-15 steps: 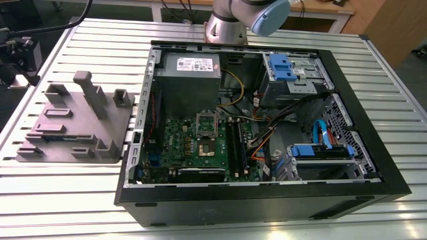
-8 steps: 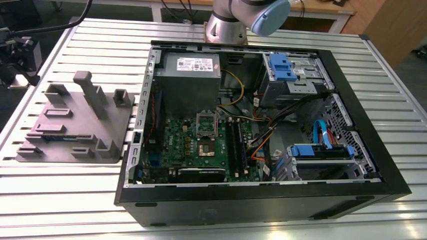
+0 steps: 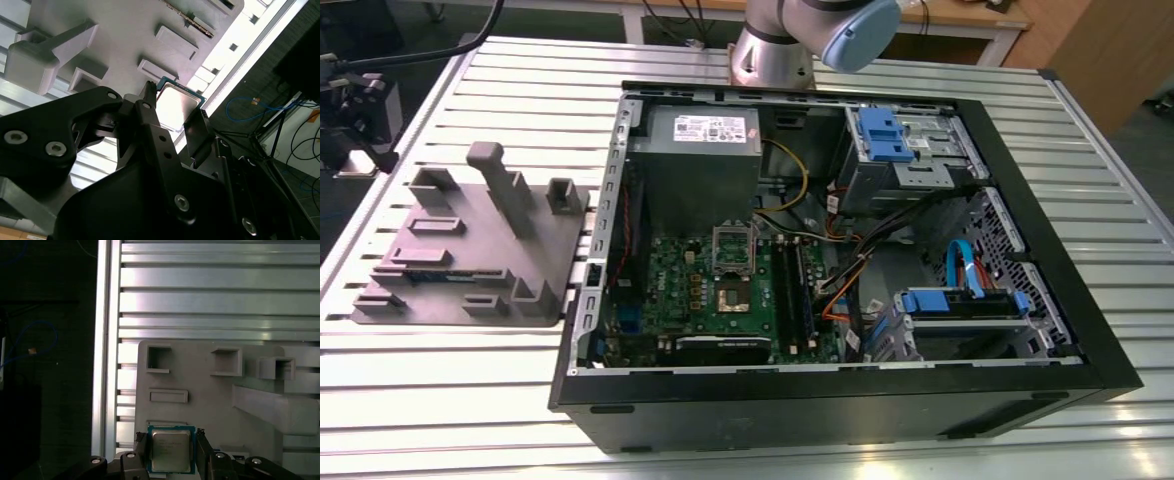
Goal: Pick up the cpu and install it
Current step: 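Pick up the cpu and move it towards the insertion slot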
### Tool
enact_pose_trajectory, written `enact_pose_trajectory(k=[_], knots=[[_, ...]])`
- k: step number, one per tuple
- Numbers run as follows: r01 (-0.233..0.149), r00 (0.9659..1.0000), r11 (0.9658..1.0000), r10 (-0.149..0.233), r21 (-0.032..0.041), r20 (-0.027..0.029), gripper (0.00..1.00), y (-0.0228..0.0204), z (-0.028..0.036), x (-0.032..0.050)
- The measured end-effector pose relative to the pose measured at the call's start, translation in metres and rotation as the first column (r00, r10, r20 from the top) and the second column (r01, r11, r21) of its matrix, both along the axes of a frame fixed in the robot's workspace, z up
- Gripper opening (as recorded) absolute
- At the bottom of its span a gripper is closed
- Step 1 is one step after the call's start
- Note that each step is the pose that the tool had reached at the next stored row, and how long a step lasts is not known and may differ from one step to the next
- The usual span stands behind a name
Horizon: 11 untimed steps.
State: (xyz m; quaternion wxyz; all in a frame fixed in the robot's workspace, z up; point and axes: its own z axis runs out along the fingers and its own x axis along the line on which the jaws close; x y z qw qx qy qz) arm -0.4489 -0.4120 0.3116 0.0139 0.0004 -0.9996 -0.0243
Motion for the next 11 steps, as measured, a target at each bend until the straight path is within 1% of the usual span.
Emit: enact_pose_trajectory(k=[7, 11], knots=[[0.000, 1.0000, 1.0000, 0.000, -0.0001, -0.0001, 0.47, 0.0000, 0.0012, 0.0000], [0.000, 1.0000, 1.0000, 0.000, 0.0000, 0.0000, 0.47, 0.0000, 0.0059, 0.0000]])
